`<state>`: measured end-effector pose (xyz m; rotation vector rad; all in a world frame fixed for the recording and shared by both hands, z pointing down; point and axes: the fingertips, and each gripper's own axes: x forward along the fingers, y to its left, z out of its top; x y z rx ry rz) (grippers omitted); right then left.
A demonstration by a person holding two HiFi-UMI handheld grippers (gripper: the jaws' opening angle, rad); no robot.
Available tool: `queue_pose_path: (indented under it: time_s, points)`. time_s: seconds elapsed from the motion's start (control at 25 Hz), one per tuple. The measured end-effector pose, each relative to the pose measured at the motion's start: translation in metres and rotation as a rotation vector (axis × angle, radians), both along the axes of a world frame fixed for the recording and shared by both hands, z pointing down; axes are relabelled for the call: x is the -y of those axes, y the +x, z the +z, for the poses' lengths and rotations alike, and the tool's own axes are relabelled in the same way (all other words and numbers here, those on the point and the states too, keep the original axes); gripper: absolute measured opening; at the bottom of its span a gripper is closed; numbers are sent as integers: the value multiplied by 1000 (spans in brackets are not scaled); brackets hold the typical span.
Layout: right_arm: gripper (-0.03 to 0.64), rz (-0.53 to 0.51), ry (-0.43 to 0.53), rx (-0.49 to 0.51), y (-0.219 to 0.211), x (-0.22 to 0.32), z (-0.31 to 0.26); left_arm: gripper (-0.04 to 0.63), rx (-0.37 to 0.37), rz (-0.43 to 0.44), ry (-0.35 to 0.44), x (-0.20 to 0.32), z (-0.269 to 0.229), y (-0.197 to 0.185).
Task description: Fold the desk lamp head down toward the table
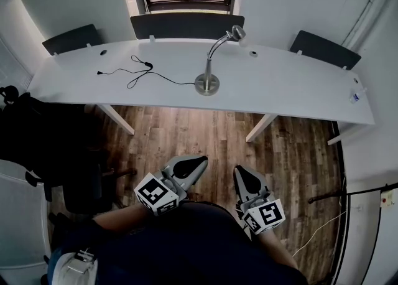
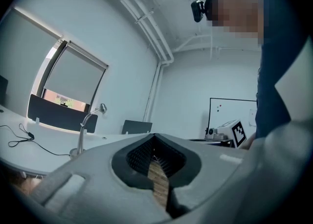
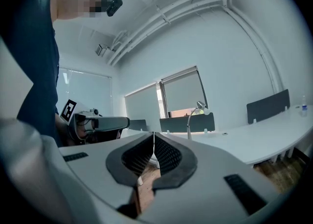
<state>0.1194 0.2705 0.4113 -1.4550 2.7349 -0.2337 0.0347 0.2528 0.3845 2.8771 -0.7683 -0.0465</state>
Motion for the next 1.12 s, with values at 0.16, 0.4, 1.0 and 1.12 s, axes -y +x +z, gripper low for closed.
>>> queue_pose_path:
  time_s: [0.16, 0.4, 1.0, 1.12]
  points:
    - [11, 17, -11, -4, -1, 42, 1, 6, -12, 2, -14, 43, 6, 0]
    - [11, 74, -11, -30, -12, 149, -4, 5, -43, 63, 1, 151, 3, -5]
    - [12, 144, -13, -75, -29, 358, -24, 5, -9, 111, -17, 363, 13, -11]
    - [12, 122, -14, -96, -22, 377, -21, 6, 20, 82, -20, 382, 27, -6]
